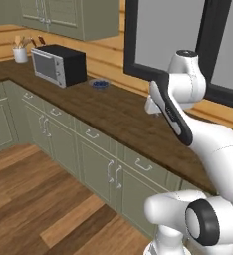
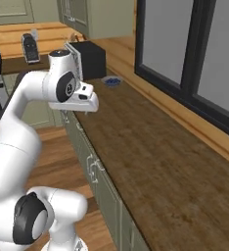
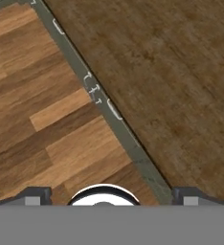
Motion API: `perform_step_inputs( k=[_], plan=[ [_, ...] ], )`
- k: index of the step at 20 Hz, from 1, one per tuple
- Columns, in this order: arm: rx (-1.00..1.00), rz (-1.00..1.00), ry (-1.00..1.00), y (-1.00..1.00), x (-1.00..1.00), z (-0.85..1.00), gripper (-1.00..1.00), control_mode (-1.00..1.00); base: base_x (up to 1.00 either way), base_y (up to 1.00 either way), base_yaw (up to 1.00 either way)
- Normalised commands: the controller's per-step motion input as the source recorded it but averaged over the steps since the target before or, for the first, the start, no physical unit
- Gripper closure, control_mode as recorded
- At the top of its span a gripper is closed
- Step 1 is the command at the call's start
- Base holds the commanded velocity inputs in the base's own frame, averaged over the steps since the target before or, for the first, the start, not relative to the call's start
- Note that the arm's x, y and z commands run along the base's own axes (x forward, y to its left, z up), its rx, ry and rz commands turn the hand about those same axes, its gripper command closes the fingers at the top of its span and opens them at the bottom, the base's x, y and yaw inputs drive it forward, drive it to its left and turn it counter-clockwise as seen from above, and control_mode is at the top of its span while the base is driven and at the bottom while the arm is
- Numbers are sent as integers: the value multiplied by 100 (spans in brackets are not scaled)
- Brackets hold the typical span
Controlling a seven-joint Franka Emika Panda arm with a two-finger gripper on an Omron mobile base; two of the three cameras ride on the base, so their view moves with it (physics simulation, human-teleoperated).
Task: Take a straw from the drawer in front and place it inside the glass cup on the dining counter.
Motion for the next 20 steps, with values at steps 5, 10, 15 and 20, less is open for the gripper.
perform_step_inputs(
  k=[5, 10, 15, 20],
  plan=[
    [0, 0, 0, 0, 0, 0, -100, 100, -32, -59, 22],
    [-1, 15, 0, -23, 0, -12, -100, -100, 0, 0, 0],
    [-23, 3, 0, 72, 0, -30, -100, -100, 0, 0, 0],
    [-35, 0, 0, 82, 18, -60, -100, -100, 0, 0, 0]
  ],
)
